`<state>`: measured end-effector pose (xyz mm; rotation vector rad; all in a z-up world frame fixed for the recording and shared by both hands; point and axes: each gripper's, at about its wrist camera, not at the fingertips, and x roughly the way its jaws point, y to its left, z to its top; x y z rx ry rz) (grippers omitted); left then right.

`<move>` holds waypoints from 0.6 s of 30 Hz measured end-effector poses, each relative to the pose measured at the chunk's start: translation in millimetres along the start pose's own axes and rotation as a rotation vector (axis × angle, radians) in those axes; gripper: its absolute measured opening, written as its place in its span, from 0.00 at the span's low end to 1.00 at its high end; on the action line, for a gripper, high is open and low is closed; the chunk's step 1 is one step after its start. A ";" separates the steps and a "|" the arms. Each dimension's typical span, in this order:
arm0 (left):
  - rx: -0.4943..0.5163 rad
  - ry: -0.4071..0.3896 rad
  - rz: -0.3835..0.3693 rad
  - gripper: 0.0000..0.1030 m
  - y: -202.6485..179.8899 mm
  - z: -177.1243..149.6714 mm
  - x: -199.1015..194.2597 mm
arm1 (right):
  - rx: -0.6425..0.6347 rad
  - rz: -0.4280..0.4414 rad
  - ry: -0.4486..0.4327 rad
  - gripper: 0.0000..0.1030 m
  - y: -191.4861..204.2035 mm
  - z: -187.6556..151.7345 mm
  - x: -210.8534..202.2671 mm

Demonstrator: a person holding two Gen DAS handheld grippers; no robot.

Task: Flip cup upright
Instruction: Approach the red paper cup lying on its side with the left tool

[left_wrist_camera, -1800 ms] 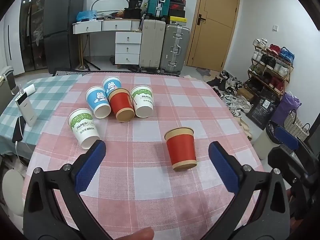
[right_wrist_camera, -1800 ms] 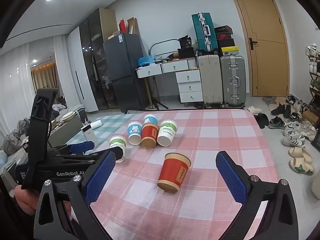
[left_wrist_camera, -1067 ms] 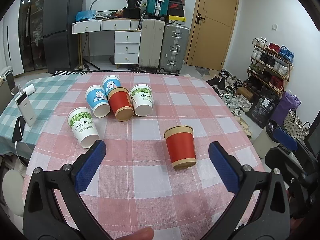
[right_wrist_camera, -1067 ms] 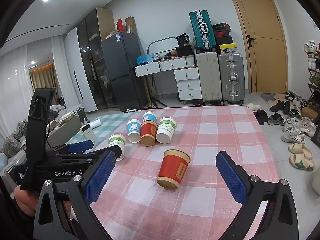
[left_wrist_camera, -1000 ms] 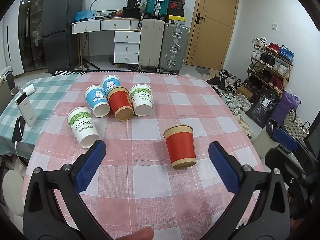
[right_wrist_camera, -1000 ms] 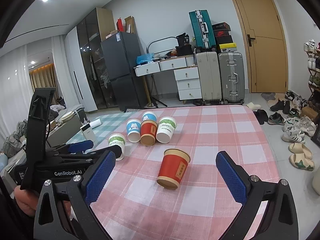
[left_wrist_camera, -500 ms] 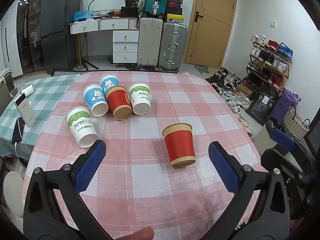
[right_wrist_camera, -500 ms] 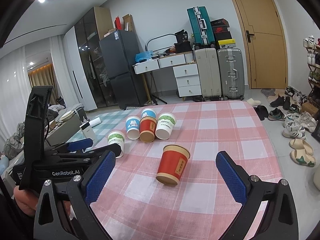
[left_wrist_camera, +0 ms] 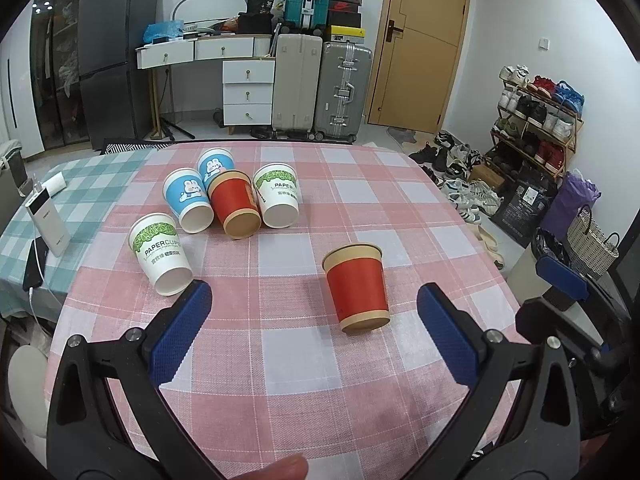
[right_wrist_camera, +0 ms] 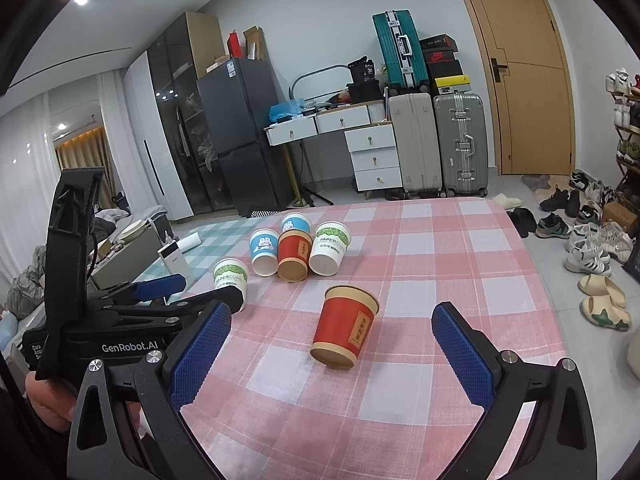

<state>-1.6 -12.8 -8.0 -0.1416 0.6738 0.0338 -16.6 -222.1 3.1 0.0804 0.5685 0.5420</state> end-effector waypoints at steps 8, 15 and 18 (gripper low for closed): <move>-0.001 0.004 -0.002 1.00 0.0 -1.2 1.3 | 0.006 -0.001 0.001 0.99 -1.8 -1.9 2.0; 0.001 0.005 0.000 1.00 -0.5 -1.3 1.7 | 0.008 -0.001 0.003 0.99 -2.7 -2.2 2.6; 0.003 0.008 0.001 1.00 -0.8 -2.4 4.4 | 0.009 0.000 0.002 0.99 -2.5 -2.0 2.4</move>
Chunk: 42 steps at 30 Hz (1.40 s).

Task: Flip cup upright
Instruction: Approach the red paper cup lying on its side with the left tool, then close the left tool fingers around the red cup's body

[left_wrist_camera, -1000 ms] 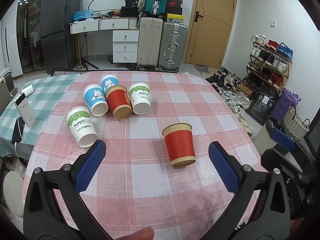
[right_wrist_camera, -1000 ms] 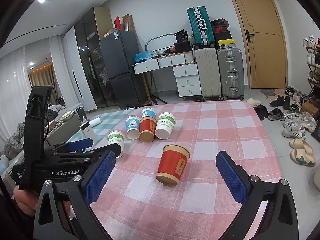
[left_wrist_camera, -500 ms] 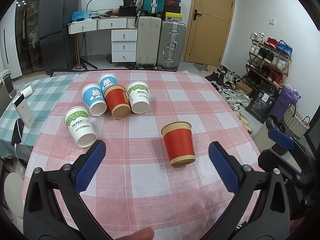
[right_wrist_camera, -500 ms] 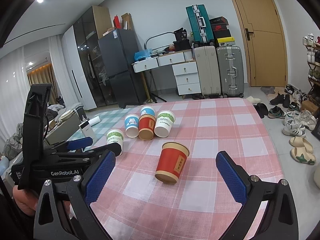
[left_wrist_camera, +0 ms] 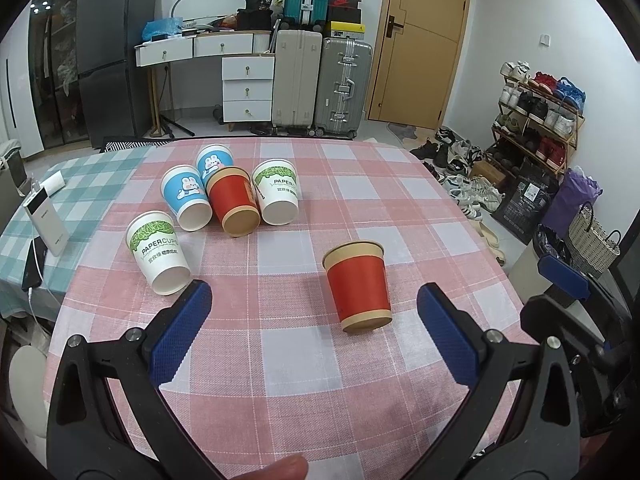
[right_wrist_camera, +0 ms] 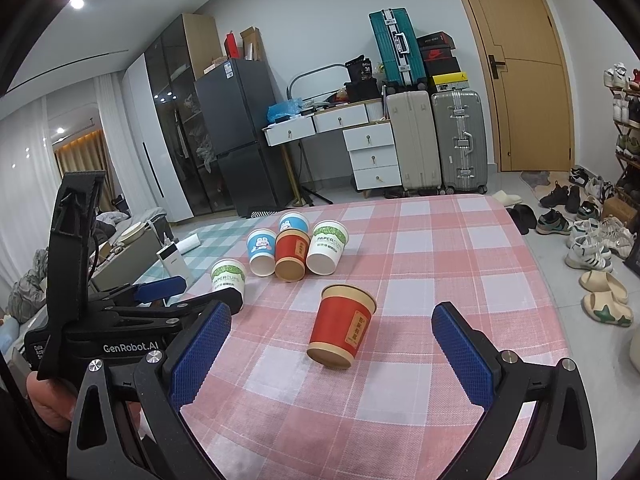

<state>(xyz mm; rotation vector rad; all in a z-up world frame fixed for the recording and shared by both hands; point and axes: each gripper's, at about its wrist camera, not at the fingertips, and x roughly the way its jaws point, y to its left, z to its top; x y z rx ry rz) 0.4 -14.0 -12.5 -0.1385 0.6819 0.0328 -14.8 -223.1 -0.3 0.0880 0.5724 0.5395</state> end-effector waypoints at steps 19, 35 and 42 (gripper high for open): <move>0.005 0.100 -0.028 1.00 -1.6 8.4 53.9 | 0.065 -0.022 0.018 0.99 -28.5 -7.1 20.7; 0.058 0.316 -0.067 1.00 -30.2 18.0 188.1 | 0.210 -0.044 0.057 0.99 -97.3 -19.6 62.3; 0.053 0.397 -0.102 0.68 -42.2 11.0 217.0 | 0.252 -0.032 0.074 0.99 -112.4 -23.6 71.8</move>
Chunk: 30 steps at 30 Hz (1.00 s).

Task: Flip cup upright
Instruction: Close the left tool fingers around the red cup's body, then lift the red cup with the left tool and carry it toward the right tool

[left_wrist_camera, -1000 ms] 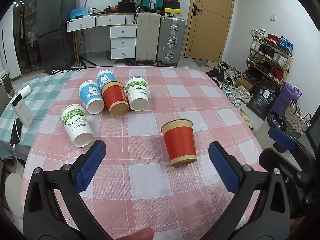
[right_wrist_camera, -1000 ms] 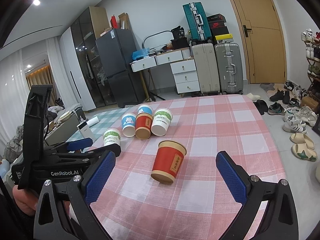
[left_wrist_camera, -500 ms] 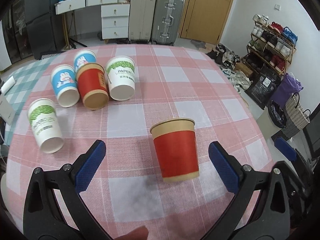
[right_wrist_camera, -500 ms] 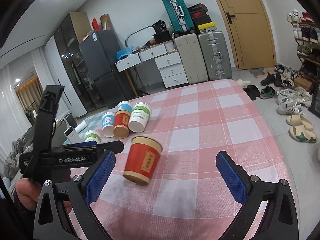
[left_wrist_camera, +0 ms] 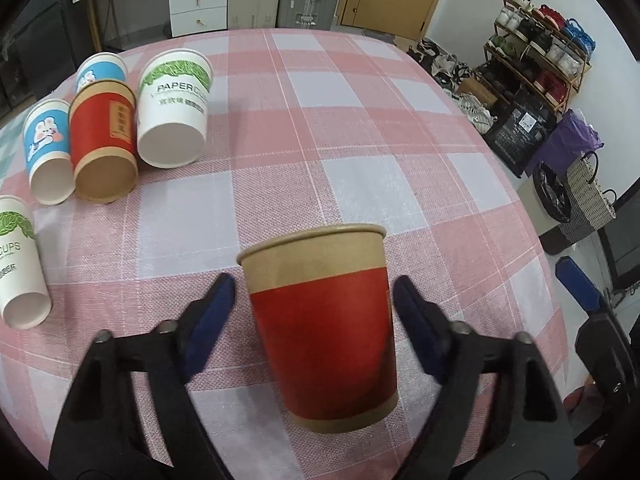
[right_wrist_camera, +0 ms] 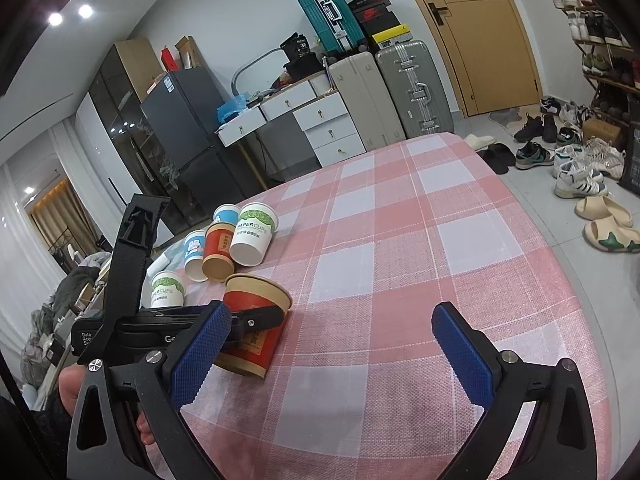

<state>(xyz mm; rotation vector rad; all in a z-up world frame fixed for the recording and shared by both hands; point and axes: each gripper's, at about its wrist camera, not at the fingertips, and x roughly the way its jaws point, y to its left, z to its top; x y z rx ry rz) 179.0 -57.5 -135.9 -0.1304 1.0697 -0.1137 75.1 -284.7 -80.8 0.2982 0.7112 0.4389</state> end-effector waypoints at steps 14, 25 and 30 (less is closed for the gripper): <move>-0.007 -0.078 -0.046 0.63 13.3 -14.2 -73.3 | -0.059 0.022 -0.009 0.99 36.4 -6.7 -22.0; -0.064 -0.128 -0.018 0.63 61.6 -83.9 -165.9 | -0.158 0.082 0.010 0.99 100.5 -27.2 -45.2; -0.092 -0.115 0.006 0.63 81.2 -123.9 -179.3 | -0.216 0.104 0.007 0.99 126.0 -40.9 -57.3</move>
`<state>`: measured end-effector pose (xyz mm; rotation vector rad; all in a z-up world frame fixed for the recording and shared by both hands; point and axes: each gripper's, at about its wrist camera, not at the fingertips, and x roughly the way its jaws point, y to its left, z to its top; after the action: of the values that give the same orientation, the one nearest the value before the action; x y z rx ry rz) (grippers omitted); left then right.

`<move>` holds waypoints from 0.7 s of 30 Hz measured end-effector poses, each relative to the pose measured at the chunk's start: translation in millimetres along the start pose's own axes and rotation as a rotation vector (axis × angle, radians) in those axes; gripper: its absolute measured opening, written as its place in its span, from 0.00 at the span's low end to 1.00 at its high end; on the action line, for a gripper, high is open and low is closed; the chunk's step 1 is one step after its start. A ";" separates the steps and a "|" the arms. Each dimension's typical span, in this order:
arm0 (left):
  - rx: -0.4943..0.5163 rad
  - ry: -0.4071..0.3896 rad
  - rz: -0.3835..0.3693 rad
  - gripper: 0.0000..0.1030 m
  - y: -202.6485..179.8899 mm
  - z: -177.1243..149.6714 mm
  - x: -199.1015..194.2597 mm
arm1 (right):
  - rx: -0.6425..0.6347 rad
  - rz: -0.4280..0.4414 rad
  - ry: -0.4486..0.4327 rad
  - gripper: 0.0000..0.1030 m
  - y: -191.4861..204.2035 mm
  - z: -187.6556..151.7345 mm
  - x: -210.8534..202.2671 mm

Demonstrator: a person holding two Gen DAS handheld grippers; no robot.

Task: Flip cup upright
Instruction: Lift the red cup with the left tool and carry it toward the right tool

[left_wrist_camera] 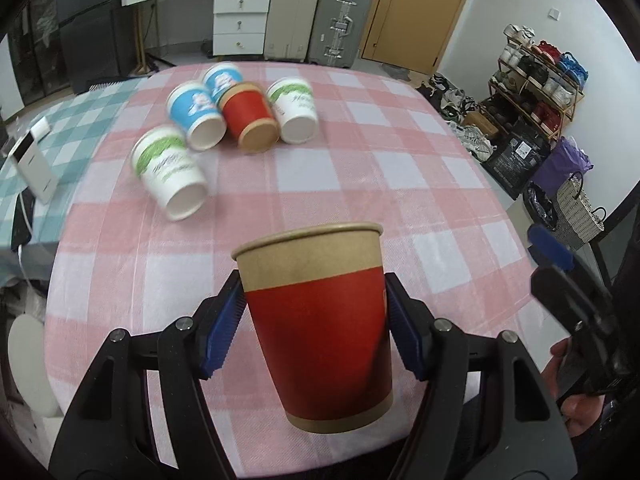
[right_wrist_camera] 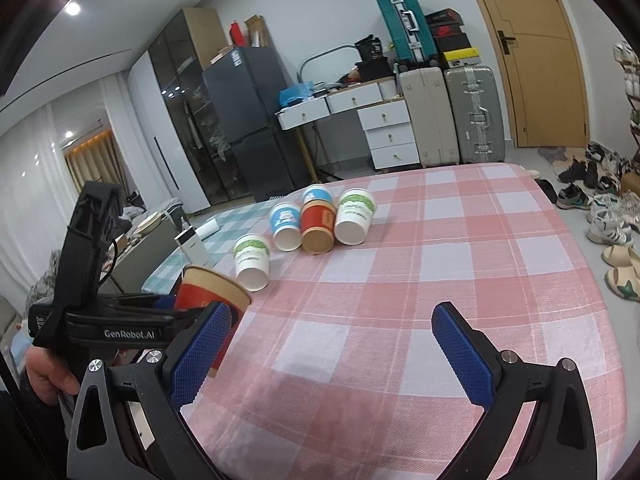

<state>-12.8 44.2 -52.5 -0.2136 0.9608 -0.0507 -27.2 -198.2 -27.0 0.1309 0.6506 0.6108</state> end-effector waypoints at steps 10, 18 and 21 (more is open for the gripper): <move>-0.043 0.044 0.039 0.63 27.0 -55.0 2.5 | -0.043 0.010 0.046 0.99 35.5 -14.8 -3.0; -0.052 0.085 0.025 0.64 33.2 -65.4 23.0 | -0.059 -0.002 0.070 0.99 43.0 -19.9 1.0; -0.050 0.089 0.010 0.64 33.8 -65.6 28.6 | -0.061 -0.004 0.071 0.99 44.0 -20.4 1.1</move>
<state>-51.8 63.0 -118.8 -0.2544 1.0526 -0.0277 -60.5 -163.1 -30.6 0.0511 0.6998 0.6330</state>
